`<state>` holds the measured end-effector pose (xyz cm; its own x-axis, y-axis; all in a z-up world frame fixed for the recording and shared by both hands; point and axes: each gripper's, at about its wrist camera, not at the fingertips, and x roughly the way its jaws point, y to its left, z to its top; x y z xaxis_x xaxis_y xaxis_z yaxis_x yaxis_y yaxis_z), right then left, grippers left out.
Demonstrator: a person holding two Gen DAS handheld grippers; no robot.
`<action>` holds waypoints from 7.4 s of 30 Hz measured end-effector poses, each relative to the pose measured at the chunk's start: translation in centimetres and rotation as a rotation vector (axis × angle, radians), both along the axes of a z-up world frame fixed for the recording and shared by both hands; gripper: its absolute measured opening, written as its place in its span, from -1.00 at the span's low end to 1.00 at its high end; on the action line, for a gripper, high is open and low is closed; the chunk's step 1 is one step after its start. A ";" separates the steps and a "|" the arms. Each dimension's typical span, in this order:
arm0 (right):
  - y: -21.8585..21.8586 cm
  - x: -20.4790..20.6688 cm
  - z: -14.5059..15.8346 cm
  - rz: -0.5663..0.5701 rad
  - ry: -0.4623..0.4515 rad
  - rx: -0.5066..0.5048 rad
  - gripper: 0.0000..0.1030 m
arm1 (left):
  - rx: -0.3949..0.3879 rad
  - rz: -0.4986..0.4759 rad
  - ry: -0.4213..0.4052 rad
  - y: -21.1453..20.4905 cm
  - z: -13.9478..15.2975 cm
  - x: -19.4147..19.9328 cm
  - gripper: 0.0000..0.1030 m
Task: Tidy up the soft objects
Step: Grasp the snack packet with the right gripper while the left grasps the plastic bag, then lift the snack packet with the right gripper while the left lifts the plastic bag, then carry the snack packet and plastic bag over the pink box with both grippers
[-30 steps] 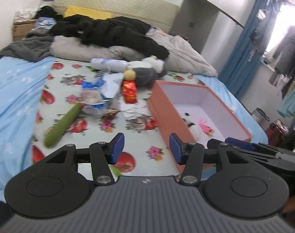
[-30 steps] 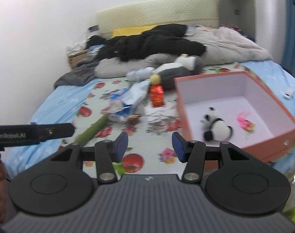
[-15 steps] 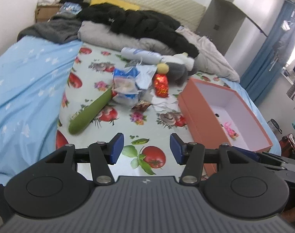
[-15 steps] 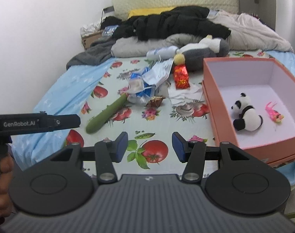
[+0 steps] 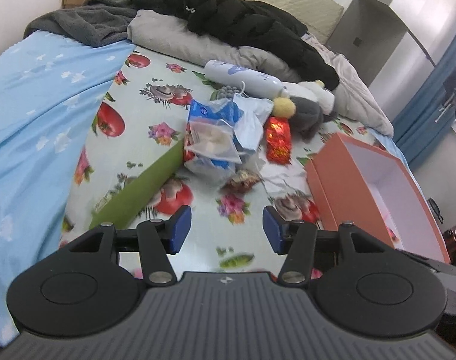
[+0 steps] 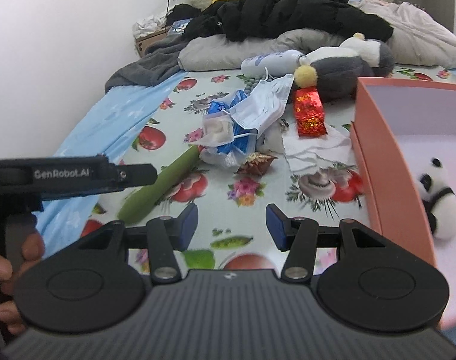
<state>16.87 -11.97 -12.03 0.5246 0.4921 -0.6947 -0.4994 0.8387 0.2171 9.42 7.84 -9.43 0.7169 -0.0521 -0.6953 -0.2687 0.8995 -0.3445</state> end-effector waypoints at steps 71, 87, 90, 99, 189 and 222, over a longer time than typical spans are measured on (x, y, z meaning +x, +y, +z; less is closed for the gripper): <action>-2.9 0.3 -7.3 -0.107 0.220 -0.104 -0.09 | -0.189 0.007 0.223 1.9 -9.8 -2.6 -0.44; -2.8 0.7 -8.9 -0.155 0.233 -0.080 -0.28 | 0.062 -0.223 0.180 -0.4 -7.8 -0.9 0.42; -3.2 0.7 -8.4 -0.159 0.197 -0.096 -0.29 | 0.086 -0.255 0.176 -1.1 -7.8 -0.1 0.49; -4.3 1.2 -8.6 -0.152 0.197 -0.097 -0.29 | 0.160 -0.315 0.239 -3.0 -9.5 2.2 0.51; -21.8 -5.5 5.7 -0.500 -0.074 -0.011 -0.28 | -0.002 -0.548 0.029 -23.3 5.9 4.3 0.06; -26.3 11.5 -1.7 -0.517 0.085 0.003 0.18 | 0.030 -0.579 0.178 -29.6 -2.5 26.7 0.13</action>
